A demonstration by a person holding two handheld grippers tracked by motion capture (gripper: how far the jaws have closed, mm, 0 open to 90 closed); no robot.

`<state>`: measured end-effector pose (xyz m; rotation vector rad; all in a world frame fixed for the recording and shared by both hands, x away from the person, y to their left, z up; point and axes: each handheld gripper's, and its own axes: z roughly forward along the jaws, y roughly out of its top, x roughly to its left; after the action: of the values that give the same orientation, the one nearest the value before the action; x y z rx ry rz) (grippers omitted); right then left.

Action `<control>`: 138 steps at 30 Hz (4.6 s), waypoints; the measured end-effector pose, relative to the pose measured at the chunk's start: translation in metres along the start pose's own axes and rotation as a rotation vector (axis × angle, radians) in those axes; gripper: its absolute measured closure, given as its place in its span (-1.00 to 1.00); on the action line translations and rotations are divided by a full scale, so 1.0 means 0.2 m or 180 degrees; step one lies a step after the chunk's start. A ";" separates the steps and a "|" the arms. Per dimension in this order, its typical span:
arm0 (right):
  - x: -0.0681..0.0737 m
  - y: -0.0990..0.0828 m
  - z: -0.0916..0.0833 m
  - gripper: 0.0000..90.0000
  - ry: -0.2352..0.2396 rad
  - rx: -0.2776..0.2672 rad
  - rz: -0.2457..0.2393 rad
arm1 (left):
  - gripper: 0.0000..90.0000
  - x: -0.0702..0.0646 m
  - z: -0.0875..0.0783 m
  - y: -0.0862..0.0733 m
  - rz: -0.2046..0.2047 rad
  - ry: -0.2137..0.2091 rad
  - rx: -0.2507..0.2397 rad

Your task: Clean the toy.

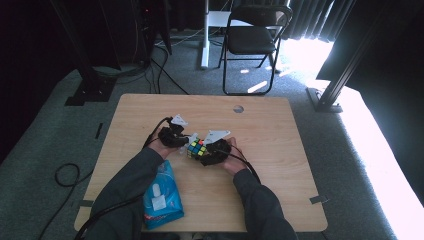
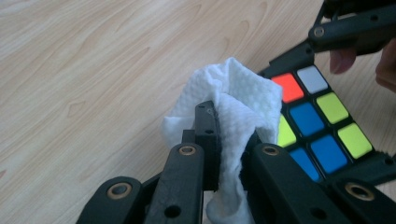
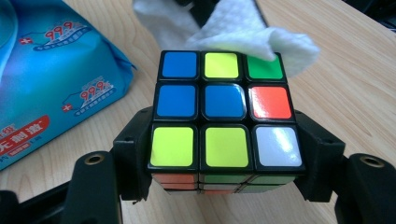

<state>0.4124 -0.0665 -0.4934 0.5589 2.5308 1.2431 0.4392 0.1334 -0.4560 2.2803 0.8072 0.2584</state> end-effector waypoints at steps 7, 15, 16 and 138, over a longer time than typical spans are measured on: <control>-0.03 -0.01 -0.01 -0.24 -0.0111 0.0014 0.0056 | 0.92 -0.01 0.01 0.00 0.0036 -0.0030 0.0035; -0.05 -0.02 -0.03 -0.24 -0.0215 -0.0004 0.0131 | 0.92 -0.02 0.02 -0.01 0.0064 -0.0057 0.0073; -0.05 -0.02 -0.03 -0.24 -0.0234 -0.0006 0.0132 | 0.92 -0.02 0.02 -0.01 0.0057 -0.0051 0.0084; -0.08 0.13 -0.12 -0.24 -0.0341 -0.0613 0.0592 | 0.91 -0.09 0.06 -0.05 0.0092 -0.0332 -0.0106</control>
<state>0.4226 -0.0752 -0.4566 0.8060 2.2821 1.4592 0.4246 0.1201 -0.4713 2.2555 0.7120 0.1631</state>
